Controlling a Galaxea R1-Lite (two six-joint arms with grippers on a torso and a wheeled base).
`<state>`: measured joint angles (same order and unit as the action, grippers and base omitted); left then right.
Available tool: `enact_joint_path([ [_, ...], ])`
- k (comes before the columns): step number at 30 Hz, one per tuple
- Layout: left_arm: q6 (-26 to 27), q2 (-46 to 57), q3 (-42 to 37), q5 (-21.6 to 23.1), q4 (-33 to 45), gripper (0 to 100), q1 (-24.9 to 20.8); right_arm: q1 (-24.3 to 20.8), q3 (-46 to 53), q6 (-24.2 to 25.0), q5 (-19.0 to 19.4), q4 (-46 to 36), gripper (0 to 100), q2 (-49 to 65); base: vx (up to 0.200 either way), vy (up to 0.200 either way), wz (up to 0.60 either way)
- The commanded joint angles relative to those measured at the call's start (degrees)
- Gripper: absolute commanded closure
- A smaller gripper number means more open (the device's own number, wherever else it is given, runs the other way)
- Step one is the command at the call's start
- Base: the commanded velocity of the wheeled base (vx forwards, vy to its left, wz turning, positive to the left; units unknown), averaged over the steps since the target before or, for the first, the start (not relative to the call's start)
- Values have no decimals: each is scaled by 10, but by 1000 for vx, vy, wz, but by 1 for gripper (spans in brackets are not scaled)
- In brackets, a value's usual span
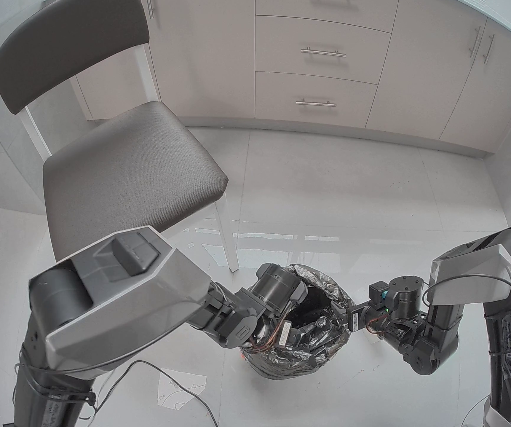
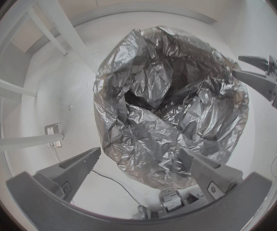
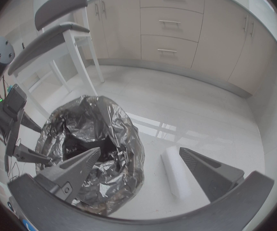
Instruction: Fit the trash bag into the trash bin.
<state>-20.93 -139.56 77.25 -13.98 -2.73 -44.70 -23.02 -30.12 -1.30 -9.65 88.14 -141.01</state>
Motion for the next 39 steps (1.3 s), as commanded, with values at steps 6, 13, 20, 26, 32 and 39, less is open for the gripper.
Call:
enact_joint_path([
  [6, -10, 215, -71, -3, -2, 0, -8, 19, 35, 18, -4, 19, 0, 52, 0, 0, 0],
  [13, -9, 372, -133, -2, 0, 0, 19, 52, 33, 73, 2, -50, 0, 156, 0, 0, 0],
  [20, 38, 535, -225, -1, 2, 0, 87, 131, -14, 75, 32, -163, 0, 228, 0, 0, 0],
  [26, 63, 641, -272, -3, 6, 0, 125, 184, -59, 77, 72, -232, 0, 263, 0, 0, 0],
  [32, 68, 739, -323, -2, 4, 0, 180, 224, -96, 85, 108, -302, 0, 306, 0, 0, 0],
  [39, 117, 877, -446, 1, 6, 0, 273, 238, -121, 85, 117, -336, 0, 318, 0, 0, 0],
])
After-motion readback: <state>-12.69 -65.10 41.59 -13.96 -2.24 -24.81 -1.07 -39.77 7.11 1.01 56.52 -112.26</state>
